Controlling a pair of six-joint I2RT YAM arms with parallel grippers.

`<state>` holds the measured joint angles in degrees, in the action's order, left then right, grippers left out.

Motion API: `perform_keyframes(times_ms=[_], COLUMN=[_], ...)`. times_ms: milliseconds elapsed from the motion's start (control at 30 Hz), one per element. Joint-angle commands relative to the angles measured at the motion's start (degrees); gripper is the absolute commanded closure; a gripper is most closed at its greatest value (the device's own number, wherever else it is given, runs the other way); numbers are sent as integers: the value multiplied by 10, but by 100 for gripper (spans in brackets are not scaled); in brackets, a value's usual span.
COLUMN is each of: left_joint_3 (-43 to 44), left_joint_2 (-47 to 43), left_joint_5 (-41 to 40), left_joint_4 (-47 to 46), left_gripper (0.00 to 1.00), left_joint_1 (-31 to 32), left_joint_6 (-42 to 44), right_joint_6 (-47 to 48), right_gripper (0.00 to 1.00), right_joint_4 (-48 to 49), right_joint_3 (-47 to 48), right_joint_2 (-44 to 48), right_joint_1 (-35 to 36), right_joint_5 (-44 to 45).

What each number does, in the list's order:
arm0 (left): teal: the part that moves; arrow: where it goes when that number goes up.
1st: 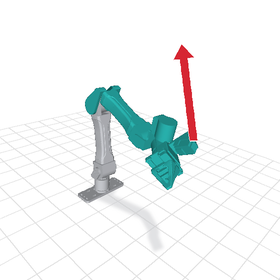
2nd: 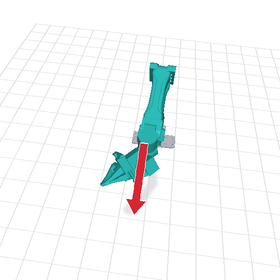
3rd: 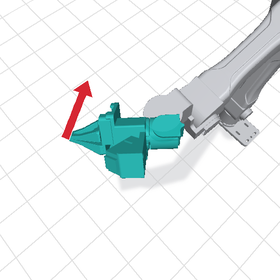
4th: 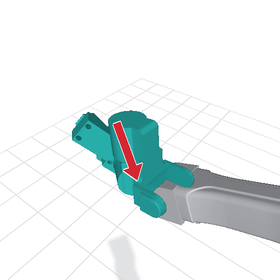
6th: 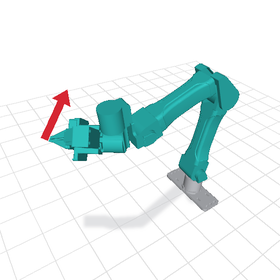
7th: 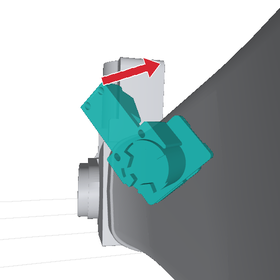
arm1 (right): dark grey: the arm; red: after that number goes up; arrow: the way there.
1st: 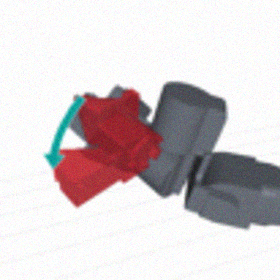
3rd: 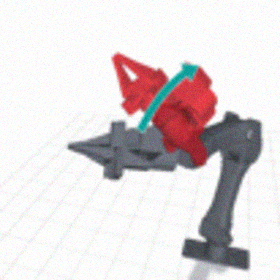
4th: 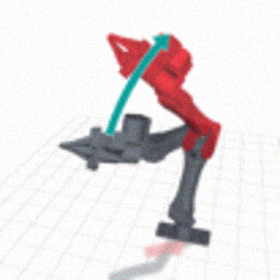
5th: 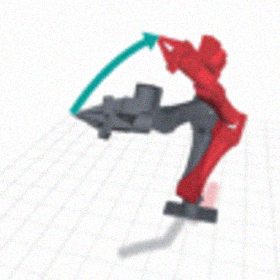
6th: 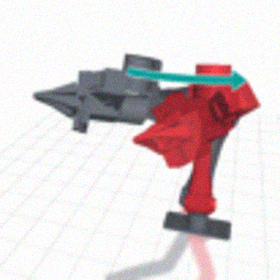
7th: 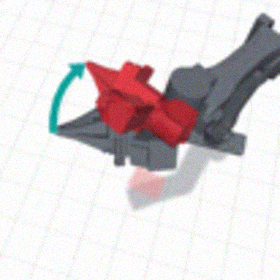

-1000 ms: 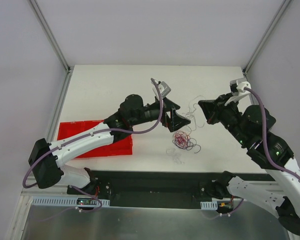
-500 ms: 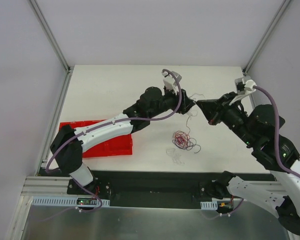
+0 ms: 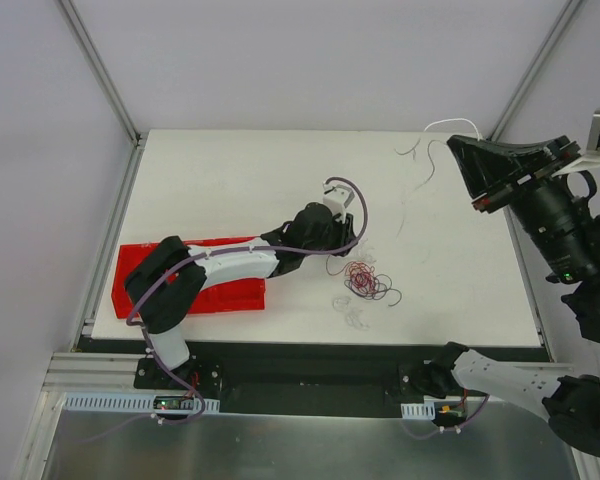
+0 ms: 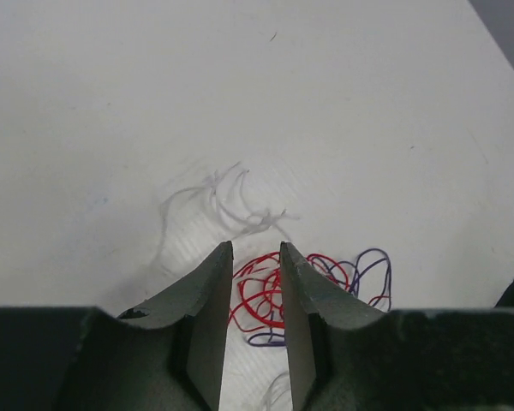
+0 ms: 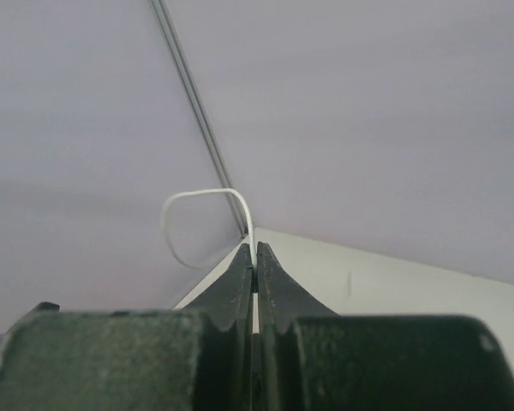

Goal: Untangle the cables

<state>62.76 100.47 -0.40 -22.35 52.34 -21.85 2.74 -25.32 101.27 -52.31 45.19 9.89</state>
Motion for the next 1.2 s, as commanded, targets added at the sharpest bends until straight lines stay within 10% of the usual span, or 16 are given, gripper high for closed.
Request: perform_keyframes(times_ms=[0, 533, 1167], left_joint_3=[-24, -73, -58], left_joint_2=[-35, -311, -799], left_joint_5=[3, 108, 8], left_joint_4=[-23, 113, 466], left_gripper=[73, 21, 4], left_joint_1=[-13, -20, -24], left_joint_6=[-7, 94, 176], right_joint_6=[47, 70, -71], right_gripper=[100, 100, 99], right_joint_4=[29, 55, 315], right_joint_3=[50, -140, -139], right_joint_2=[-31, -5, -233], right_joint_1=[-1, 0, 75], right_joint_5=[24, -81, -214])
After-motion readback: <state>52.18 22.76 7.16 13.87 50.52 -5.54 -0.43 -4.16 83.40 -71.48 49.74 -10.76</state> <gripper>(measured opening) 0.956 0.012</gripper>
